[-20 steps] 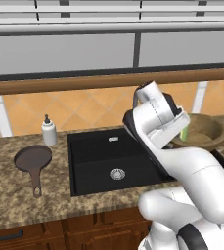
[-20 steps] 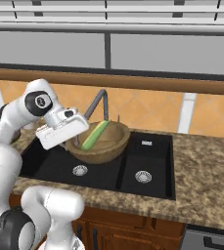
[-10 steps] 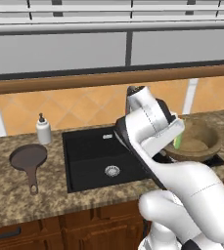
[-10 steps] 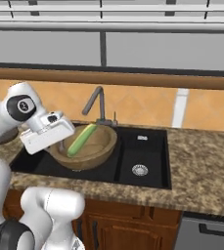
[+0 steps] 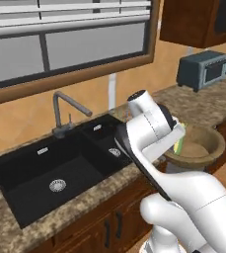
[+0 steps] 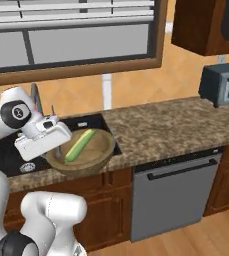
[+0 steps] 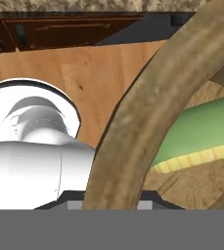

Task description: Pick the corn from the sink and place it in the bowl. Then pick the bowl and place it in the microwave. Then close the microwave door and press the start button.

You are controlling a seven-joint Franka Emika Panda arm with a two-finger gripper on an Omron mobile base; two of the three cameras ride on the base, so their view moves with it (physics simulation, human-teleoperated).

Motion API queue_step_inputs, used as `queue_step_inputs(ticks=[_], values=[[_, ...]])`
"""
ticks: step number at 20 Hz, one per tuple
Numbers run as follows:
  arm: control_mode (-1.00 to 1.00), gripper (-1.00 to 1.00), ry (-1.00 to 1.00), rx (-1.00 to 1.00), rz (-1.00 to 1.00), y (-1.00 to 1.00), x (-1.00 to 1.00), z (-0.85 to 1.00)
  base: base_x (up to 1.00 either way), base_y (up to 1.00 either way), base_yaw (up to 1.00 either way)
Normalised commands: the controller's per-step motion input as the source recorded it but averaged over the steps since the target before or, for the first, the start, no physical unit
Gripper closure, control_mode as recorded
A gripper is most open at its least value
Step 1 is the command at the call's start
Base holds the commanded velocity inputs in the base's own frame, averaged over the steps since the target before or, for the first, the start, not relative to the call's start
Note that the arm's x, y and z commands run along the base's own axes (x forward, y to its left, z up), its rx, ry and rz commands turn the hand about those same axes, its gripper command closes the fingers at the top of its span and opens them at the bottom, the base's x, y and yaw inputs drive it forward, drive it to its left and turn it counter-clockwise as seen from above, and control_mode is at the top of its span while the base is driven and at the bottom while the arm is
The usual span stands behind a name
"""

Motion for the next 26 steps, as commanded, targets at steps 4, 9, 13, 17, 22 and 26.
queue_step_inputs(ticks=[4, 9, 13, 17, 22, 26], values=[[1.0, 1.0, 0.0, 0.0, 0.0, 0.0, 0.0, 0.0, -0.21, 0.0, -0.8], [1.0, 1.0, 0.0, 0.0, 0.0, 0.0, 0.0, 0.0, -0.03, 0.0, -0.76], [1.0, 1.0, 0.0, 0.0, 0.0, 0.0, 0.0, 0.0, 0.0, -0.03, -0.71], [1.0, 1.0, 0.0, 0.0, 0.0, 0.0, 0.0, 0.0, 0.13, -0.52, -0.5], [1.0, 1.0, 0.0, 0.0, 0.0, 0.0, 0.0, 0.0, 0.69, -0.96, -0.33], [1.0, 1.0, 0.0, 0.0, 0.0, 0.0, 0.0, 0.0, 0.78, -1.0, -0.2]])
